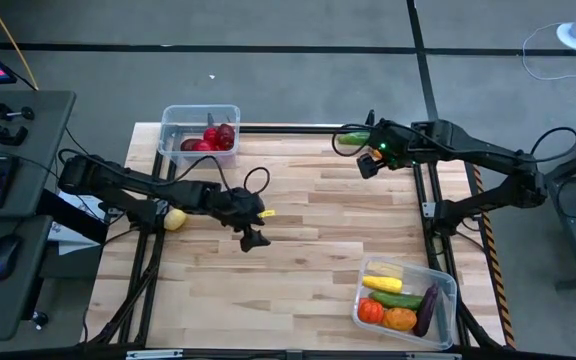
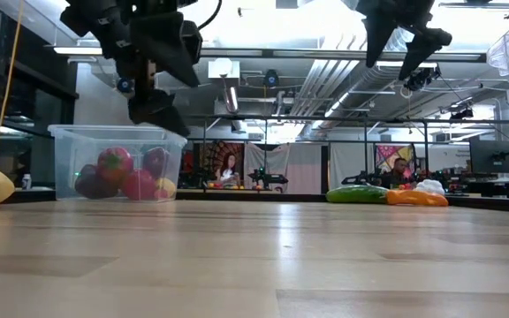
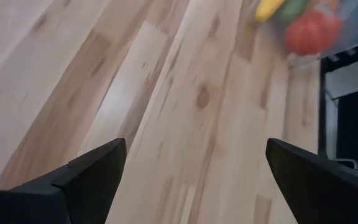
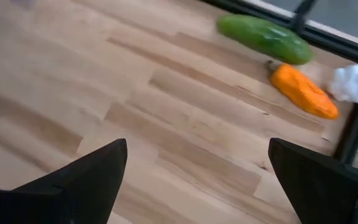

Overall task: Sort produce into baskets
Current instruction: Put the orange chili pepper into the bottom transparent bin

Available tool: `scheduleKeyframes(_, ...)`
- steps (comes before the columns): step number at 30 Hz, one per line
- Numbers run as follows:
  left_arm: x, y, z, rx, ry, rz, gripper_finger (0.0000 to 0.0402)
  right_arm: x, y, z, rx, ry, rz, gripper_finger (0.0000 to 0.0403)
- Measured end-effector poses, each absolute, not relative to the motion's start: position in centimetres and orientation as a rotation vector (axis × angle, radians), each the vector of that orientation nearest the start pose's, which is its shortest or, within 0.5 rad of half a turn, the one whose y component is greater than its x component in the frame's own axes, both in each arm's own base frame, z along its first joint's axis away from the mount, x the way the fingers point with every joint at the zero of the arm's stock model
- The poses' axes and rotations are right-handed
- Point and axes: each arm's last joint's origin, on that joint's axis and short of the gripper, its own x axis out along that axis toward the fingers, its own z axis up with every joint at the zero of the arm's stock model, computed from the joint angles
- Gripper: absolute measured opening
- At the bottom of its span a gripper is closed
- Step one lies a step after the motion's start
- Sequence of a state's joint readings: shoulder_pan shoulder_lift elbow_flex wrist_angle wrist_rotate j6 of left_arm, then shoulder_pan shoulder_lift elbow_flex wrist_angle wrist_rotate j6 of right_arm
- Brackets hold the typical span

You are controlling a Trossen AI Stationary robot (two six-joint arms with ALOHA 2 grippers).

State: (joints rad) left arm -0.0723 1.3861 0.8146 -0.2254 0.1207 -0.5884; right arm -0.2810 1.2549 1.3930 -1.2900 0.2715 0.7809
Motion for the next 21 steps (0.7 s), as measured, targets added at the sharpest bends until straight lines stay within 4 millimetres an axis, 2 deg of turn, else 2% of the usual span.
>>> scheduleKeyframes(7,26.8,-2.3,20.5,-0.579,0.94,0.102,0.0374,19.4,-6.9,35.9,0.741,0.84,-1.125,0.0383)
scheduleKeyframes(12,26.6,-2.2,20.3,-0.572,0.969,0.121,0.0374,19.0,-7.7,35.8,0.833,0.82,-1.174,0.0383)
scheduleKeyframes(21,26.4,-0.9,20.1,-0.575,0.964,0.234,0.0374,19.5,-11.1,34.5,0.933,0.837,-1.273,0.0383)
